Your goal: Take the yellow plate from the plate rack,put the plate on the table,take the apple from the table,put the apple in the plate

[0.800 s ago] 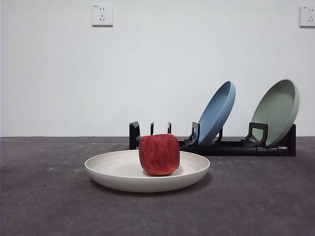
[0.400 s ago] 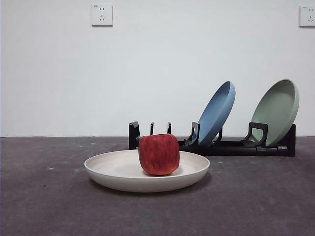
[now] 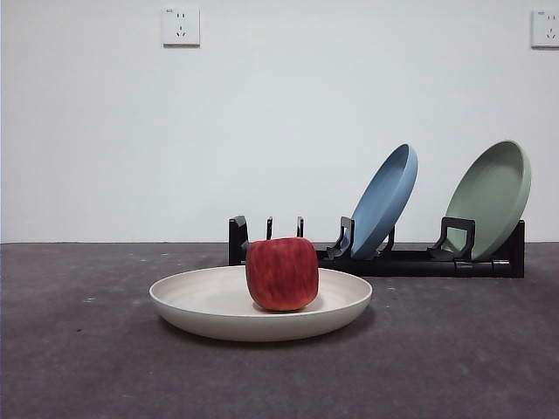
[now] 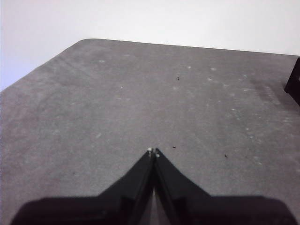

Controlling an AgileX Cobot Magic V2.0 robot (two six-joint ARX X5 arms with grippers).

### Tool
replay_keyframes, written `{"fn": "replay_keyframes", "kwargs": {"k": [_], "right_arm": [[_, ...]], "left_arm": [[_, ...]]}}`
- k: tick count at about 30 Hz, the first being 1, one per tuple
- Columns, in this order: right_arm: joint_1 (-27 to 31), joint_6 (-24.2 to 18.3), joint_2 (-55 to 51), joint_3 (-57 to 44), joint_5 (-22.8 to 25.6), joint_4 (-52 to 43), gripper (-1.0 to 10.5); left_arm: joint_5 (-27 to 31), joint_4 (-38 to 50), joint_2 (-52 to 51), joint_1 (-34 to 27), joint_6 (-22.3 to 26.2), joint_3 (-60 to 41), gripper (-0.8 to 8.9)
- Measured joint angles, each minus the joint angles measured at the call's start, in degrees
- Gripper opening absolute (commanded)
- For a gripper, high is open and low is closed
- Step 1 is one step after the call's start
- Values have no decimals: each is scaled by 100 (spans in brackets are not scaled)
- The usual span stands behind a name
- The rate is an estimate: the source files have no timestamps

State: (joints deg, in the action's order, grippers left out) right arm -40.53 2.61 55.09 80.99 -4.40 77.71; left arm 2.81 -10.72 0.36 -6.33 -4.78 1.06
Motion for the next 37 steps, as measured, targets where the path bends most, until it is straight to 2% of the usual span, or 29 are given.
{"fn": "replay_keyframes", "kwargs": {"k": [8,31,34,37], "right_arm": [[0,0,0,0,2,0,2],[0,0,0,0,9,0,2],[184,-144,-48,0,127,0,2],[704,-426,-251,0,39,-164,2]], "left_arm": [[-273,-4,-9,0,-87,-2,-3],[-275,-4,-9,0,-87,-2,-3],[-275,-4,-9,0,-87,-2,-3],[-275,-4,-9,0,-87,-2,-3]]}}
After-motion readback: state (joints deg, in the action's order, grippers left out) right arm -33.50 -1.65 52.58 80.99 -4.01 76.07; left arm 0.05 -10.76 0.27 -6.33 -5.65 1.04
